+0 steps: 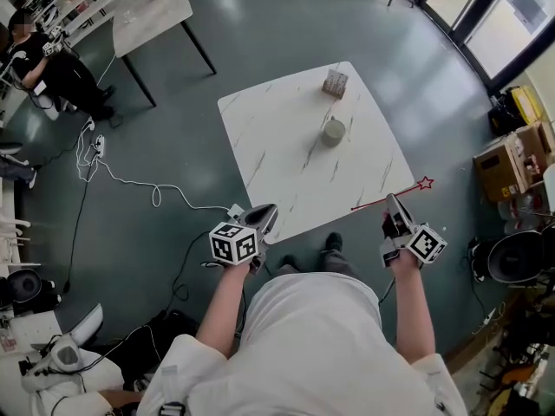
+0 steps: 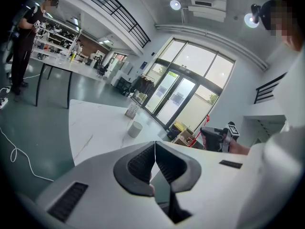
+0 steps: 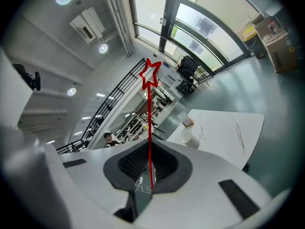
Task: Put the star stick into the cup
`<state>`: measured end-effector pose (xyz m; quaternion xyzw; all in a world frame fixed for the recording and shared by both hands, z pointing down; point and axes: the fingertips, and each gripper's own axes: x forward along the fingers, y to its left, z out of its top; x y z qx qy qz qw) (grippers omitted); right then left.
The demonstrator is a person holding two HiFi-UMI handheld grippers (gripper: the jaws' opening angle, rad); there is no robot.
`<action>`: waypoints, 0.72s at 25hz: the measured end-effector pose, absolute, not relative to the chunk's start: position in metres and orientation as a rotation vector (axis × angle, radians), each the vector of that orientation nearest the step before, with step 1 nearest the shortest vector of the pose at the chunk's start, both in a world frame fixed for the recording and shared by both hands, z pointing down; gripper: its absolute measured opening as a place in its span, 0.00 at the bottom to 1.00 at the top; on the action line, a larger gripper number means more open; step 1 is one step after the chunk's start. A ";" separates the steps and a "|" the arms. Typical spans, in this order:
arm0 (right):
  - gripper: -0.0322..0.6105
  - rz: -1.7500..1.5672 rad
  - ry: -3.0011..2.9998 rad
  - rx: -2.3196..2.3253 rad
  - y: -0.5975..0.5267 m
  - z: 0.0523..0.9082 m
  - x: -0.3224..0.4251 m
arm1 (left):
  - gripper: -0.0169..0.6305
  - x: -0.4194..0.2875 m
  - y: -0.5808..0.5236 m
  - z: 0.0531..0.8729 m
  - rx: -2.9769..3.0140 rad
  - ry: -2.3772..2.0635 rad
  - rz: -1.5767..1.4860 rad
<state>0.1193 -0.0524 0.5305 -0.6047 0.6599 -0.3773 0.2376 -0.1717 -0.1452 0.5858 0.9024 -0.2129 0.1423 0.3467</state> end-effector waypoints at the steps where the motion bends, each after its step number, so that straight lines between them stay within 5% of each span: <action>1: 0.10 -1.030 1.821 -1.653 -0.055 0.529 0.120 | 0.05 -0.170 -0.146 0.585 2.341 -0.556 0.367; 18: 0.10 -1.099 2.013 -1.513 -0.142 0.544 0.190 | 0.05 -0.100 -0.177 0.576 2.296 -0.777 0.303</action>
